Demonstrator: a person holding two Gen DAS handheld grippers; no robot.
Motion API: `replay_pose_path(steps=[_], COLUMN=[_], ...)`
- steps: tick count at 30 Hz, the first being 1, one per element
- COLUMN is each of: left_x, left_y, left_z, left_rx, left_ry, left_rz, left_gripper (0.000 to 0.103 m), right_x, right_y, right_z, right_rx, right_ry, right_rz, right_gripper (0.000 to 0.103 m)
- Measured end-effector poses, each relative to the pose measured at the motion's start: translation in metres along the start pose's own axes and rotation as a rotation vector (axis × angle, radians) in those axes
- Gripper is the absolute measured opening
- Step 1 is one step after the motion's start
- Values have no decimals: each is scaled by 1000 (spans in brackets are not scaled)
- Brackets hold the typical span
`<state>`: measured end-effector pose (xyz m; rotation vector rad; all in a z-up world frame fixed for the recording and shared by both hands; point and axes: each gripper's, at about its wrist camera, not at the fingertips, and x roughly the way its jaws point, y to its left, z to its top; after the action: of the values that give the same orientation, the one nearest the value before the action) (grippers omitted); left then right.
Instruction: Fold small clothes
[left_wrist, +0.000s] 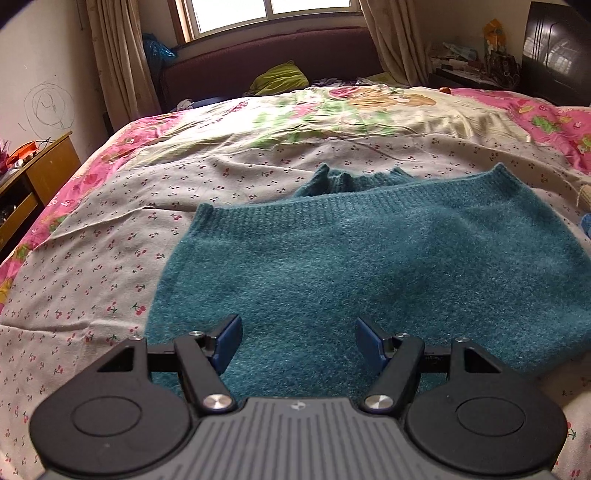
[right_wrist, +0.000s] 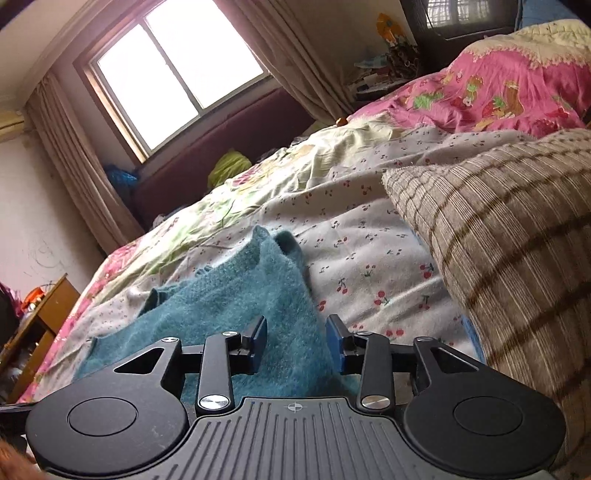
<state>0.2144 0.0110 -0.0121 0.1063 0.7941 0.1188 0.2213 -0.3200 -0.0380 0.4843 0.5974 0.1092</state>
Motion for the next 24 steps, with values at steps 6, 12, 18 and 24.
replay_pose_path(steps=[6, 12, 18, 24], left_x=[18, 28, 35, 45], left_y=[-10, -23, -38, -52], left_z=[11, 23, 31, 28], left_rx=[13, 42, 56, 64], left_ry=[-6, -38, -58, -50], left_rz=[-21, -36, -61, -53], left_gripper=[78, 78, 78, 79], right_x=[67, 96, 98, 96], right_y=[-18, -31, -32, -37], right_z=[19, 22, 17, 18], right_rx=[69, 79, 45, 88], right_ry=[189, 254, 257, 274], right_rz=[83, 185, 235, 302], right_gripper=[41, 42, 44, 47])
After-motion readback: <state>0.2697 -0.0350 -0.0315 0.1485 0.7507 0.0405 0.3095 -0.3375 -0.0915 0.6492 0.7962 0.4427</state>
